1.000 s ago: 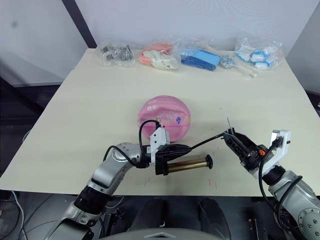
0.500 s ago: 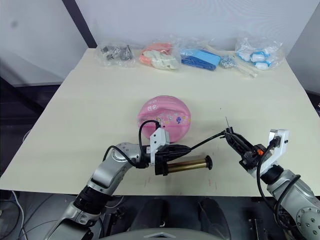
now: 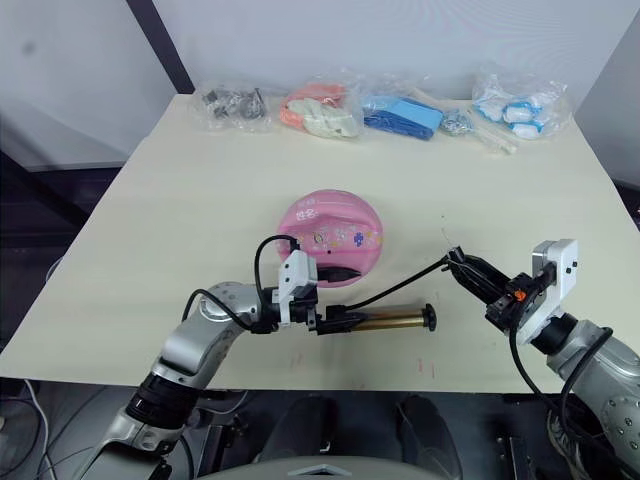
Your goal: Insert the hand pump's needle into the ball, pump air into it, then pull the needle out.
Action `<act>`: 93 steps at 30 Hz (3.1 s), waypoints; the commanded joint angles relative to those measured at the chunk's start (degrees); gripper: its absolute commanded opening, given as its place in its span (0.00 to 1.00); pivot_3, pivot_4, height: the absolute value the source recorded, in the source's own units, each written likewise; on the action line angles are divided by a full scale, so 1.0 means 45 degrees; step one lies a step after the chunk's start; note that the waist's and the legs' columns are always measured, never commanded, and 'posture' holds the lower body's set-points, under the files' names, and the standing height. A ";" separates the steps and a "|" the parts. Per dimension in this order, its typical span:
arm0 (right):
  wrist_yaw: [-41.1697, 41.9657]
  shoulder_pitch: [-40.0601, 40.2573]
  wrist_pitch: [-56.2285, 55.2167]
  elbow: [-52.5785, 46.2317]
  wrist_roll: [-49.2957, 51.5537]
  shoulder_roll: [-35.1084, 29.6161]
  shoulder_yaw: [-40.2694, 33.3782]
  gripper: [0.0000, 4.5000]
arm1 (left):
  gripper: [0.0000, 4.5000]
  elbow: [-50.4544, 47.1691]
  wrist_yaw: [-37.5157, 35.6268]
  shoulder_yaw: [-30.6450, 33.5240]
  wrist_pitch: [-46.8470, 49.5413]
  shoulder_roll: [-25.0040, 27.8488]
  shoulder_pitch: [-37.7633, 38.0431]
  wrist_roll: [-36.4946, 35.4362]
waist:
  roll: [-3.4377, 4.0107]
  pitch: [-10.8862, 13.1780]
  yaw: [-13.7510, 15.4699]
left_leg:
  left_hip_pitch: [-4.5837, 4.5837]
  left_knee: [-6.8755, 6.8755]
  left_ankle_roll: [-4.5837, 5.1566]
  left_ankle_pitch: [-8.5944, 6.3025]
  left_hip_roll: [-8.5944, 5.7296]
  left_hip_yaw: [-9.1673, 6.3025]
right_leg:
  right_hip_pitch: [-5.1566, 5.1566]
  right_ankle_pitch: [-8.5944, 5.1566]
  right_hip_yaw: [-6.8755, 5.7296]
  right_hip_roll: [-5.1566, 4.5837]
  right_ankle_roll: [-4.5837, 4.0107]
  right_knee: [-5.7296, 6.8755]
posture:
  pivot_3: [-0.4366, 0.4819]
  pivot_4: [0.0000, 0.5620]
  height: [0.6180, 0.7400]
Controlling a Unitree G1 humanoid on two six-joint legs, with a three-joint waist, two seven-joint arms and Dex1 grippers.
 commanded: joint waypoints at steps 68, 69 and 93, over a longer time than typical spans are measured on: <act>0.0958 -0.7989 0.6904 0.0240 -0.1338 -0.2283 0.4043 0.08 | 0.01 -0.0427 0.6179 0.2648 0.1361 -0.1116 -0.1278 0.1218 | -0.0094 0.0076 -0.0024 | -0.0027 0.0047 -0.0004 0.0003 0.0000 -0.0008 | -0.0069 0.0005 0.0015 0.0004 -0.0007 0.0144 | 0.48 0.27 0.97; 0.0842 -0.8474 0.7375 0.0490 -0.1262 -0.2103 0.4286 0.08 | 0.01 -0.0404 0.6180 0.2617 0.1344 -0.1110 -0.1269 0.1273 | -0.0094 0.0076 -0.0011 | -0.0025 0.0049 -0.0004 0.0002 -0.0001 -0.0006 | -0.0073 0.0006 0.0029 0.0003 -0.0007 0.0148 | 0.48 0.27 0.97; -0.3345 -1.4113 1.3311 0.7554 0.0490 0.2436 0.4973 0.08 | 0.01 0.0187 0.5723 0.2351 0.0481 -0.1057 -0.1121 0.1726 | -0.0095 0.0077 -0.0048 | -0.0033 0.0040 -0.0002 0.0003 -0.0001 0.0013 | -0.0103 0.0012 0.0023 0.0004 -0.0018 0.0172 | 0.48 0.27 0.97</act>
